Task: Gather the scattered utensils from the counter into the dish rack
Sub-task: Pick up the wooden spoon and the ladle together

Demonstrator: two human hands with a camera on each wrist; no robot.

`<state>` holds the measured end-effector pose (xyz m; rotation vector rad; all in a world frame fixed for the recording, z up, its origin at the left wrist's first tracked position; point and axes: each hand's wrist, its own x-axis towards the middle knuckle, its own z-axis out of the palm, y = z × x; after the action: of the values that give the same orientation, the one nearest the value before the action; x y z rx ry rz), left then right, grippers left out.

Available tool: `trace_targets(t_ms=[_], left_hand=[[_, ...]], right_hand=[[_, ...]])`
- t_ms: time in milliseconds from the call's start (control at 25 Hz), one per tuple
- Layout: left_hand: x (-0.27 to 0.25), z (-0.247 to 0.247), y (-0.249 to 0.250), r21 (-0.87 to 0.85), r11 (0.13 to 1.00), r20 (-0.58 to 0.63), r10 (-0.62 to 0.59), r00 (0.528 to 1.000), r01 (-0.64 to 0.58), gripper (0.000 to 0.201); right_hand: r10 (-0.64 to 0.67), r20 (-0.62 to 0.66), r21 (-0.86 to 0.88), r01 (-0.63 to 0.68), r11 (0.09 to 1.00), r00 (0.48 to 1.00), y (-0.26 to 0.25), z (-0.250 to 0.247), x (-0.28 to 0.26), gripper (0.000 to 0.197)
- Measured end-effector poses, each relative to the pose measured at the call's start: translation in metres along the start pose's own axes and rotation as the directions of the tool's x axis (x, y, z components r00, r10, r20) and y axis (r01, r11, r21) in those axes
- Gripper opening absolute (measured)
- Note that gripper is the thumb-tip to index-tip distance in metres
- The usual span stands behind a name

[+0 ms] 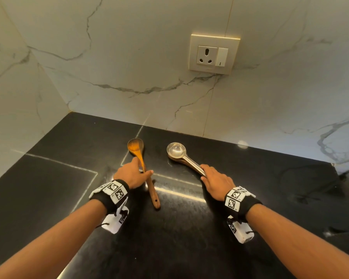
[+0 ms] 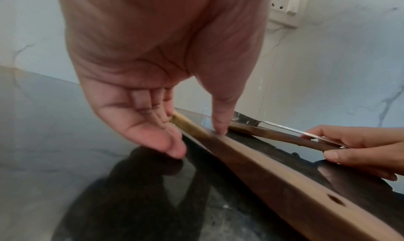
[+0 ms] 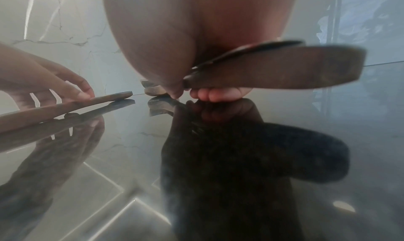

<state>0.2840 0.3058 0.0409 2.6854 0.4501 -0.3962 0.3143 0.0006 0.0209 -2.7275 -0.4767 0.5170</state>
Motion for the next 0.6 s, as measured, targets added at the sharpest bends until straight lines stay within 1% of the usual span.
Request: trace_targets(t_ms=[40, 120, 160, 240, 280, 360, 400, 440, 480, 520, 600], left_hand=[[0.005, 0.002, 0.001, -0.029, 0.999, 0.031, -0.045, 0.998, 0.046, 0.052], [0.01, 0.008, 0.006, -0.171, 0.975, 0.087, -0.126, 0.988, 0.139, 0.052], [0.01, 0.009, 0.01, -0.26, 0.948, 0.116, -0.161, 0.98, 0.186, 0.049], [0.007, 0.009, 0.017, -0.445, 0.858, 0.188, -0.191, 0.963, 0.257, 0.044], [0.003, 0.008, 0.022, -0.537, 0.798, 0.218, -0.182, 0.959, 0.274, 0.042], [-0.013, 0.008, 0.031, -0.703, 0.648, 0.274, -0.133, 0.953, 0.292, 0.038], [-0.023, 0.009, 0.035, -0.758, 0.579, 0.296, -0.103, 0.95, 0.299, 0.038], [-0.034, 0.01, 0.04, -0.789, 0.533, 0.317, -0.074, 0.946, 0.306, 0.04], [-0.045, 0.012, 0.045, -0.8, 0.513, 0.339, -0.044, 0.94, 0.312, 0.042], [-0.055, 0.015, 0.05, -0.8, 0.511, 0.36, -0.012, 0.933, 0.315, 0.042], [-0.077, 0.024, 0.063, -0.796, 0.527, 0.371, 0.036, 0.928, 0.298, 0.039]], right_hand=[[0.003, -0.005, -0.005, -0.003, 1.0, 1.0, -0.001, 0.001, -0.001, 0.042], [0.003, -0.016, -0.005, -0.003, 1.0, 1.0, -0.001, 0.001, -0.001, 0.042], [0.005, -0.016, -0.005, -0.005, 1.0, 1.0, 0.0, 0.002, 0.0, 0.042], [0.014, -0.01, -0.01, -0.014, 1.0, 1.0, -0.001, 0.003, 0.001, 0.041], [0.018, -0.009, -0.012, -0.018, 1.0, 1.0, -0.001, 0.003, 0.001, 0.04], [0.027, -0.016, -0.021, -0.028, 0.999, 1.0, -0.001, 0.003, 0.0, 0.036], [0.032, -0.022, -0.025, -0.032, 0.999, 0.999, -0.002, 0.002, -0.001, 0.034], [0.037, -0.024, -0.02, -0.038, 0.999, 0.999, -0.003, 0.001, -0.002, 0.033], [0.039, -0.022, -0.01, -0.039, 0.999, 0.999, -0.004, 0.0, -0.005, 0.032], [0.033, -0.02, 0.001, -0.033, 0.999, 0.999, -0.006, 0.0, -0.007, 0.032], [-0.003, -0.022, 0.02, 0.003, 1.0, 1.0, -0.012, 0.002, -0.018, 0.032]])
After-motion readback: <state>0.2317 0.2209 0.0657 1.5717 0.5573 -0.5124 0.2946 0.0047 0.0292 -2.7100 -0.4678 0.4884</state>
